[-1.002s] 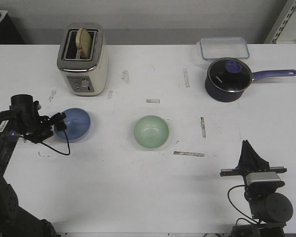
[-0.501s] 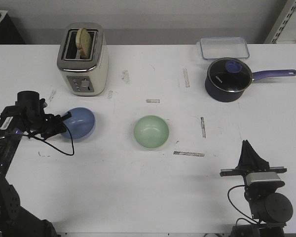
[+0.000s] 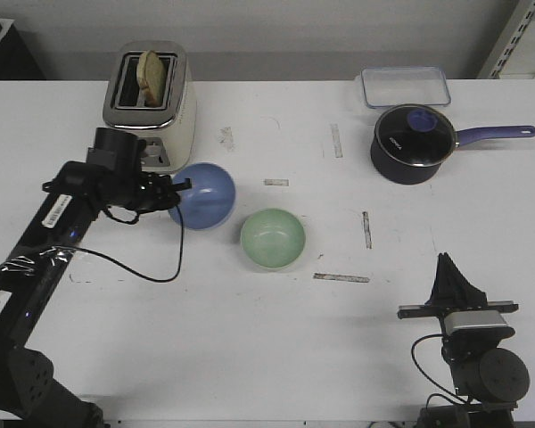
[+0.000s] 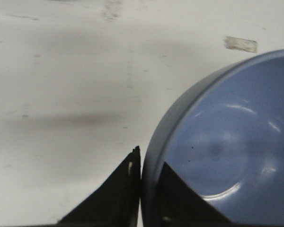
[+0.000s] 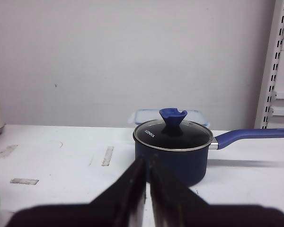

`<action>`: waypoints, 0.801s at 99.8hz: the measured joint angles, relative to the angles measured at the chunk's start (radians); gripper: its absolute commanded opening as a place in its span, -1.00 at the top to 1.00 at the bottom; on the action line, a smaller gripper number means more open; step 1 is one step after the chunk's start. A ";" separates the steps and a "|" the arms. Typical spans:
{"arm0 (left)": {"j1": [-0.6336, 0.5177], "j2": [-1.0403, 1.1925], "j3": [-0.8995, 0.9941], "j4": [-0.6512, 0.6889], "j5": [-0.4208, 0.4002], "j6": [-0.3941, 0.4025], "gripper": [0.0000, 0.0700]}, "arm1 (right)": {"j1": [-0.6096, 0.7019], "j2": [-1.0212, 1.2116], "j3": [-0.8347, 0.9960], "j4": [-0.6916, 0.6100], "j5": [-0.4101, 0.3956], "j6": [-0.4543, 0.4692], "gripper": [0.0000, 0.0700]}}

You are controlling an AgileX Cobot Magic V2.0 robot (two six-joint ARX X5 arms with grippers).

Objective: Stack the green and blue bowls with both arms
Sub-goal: 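Lift the blue bowl with the left gripper and carry it over the green bowl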

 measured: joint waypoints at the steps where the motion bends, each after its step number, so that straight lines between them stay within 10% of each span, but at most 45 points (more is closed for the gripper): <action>1: -0.010 0.000 0.000 0.003 0.000 -0.004 1.00 | 0.000 0.000 0.000 0.000 0.000 0.000 0.99; 57: -0.303 0.151 0.000 0.168 0.003 -0.041 0.97 | 0.000 0.000 0.000 0.000 0.000 0.000 0.99; 80: -0.302 0.153 0.000 0.170 0.001 -0.043 0.50 | 0.000 0.000 0.000 0.000 0.000 0.000 0.99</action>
